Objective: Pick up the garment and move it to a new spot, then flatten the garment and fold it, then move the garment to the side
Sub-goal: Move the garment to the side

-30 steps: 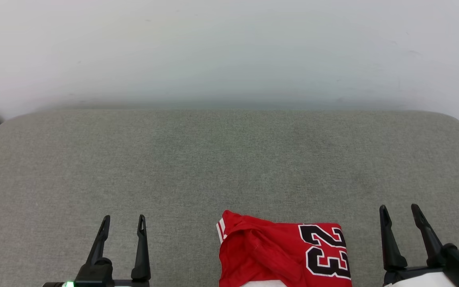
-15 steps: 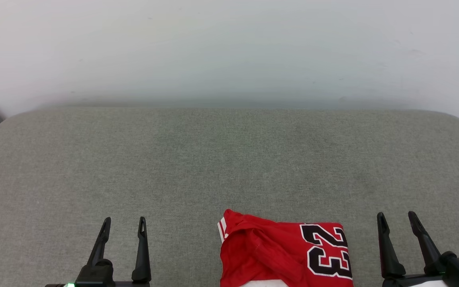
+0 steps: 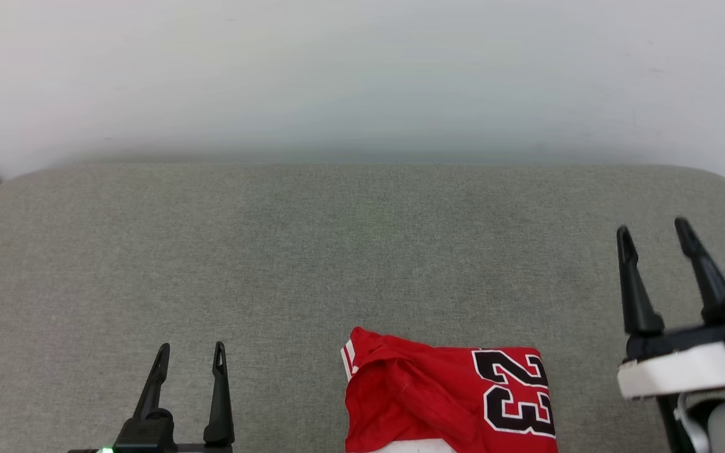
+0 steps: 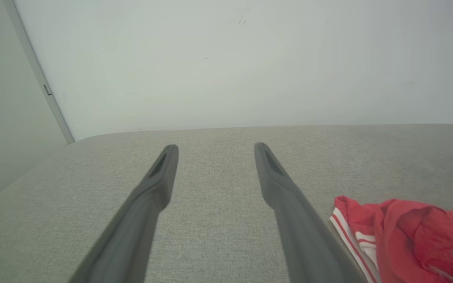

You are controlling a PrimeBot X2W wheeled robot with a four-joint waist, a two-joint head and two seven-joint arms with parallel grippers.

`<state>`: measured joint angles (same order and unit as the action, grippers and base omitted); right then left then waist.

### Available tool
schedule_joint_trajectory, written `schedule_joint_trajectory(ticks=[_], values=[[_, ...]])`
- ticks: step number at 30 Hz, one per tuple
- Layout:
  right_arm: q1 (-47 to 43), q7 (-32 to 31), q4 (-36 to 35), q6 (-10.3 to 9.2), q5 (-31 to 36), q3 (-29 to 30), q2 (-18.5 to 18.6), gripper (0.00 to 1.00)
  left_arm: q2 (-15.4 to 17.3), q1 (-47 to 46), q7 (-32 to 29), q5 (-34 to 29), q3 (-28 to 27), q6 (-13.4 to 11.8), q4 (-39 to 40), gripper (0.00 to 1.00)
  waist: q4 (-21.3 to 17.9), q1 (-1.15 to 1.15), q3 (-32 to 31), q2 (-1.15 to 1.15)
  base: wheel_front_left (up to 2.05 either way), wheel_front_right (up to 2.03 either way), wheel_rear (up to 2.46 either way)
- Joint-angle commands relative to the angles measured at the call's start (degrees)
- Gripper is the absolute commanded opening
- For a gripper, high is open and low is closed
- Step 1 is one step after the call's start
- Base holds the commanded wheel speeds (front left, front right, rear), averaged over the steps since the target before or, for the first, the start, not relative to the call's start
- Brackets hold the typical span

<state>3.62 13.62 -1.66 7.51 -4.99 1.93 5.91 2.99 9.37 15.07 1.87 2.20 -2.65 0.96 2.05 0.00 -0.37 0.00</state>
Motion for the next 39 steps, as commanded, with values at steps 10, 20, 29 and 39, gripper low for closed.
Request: schedule_joint_trajectory(ticks=[10,20,29,39], values=[[8.7,-31.4,-0.4,-0.05,-14.0,-9.5,14.8,1.00,-0.1,-1.2,0.1,0.3,0.0,-0.1,0.4,1.00,-0.2,0.00,2.3,0.00,0.00,0.00,0.00],[6.5,-58.0,1.6,-0.04,-39.3,-14.2,22.7,1.00,-0.1,-3.7,0.1,0.8,0.6,-0.1,0.6,1.00,0.6,0.00,6.1,0.00,0.00,0.00,0.00],[4.5,-62.7,3.3,-0.04,-47.9,-16.9,21.9,1.00,-0.1,-6.4,0.1,0.8,0.9,0.1,1.0,1.00,1.7,0.00,10.3,0.00,0.00,0.00,0.00],[6.8,-60.7,7.4,-0.05,-50.9,-23.8,19.9,1.00,-0.1,-9.8,0.1,1.7,1.4,-0.2,0.8,1.00,4.1,0.00,15.0,0.00,0.00,0.00,0.00]])
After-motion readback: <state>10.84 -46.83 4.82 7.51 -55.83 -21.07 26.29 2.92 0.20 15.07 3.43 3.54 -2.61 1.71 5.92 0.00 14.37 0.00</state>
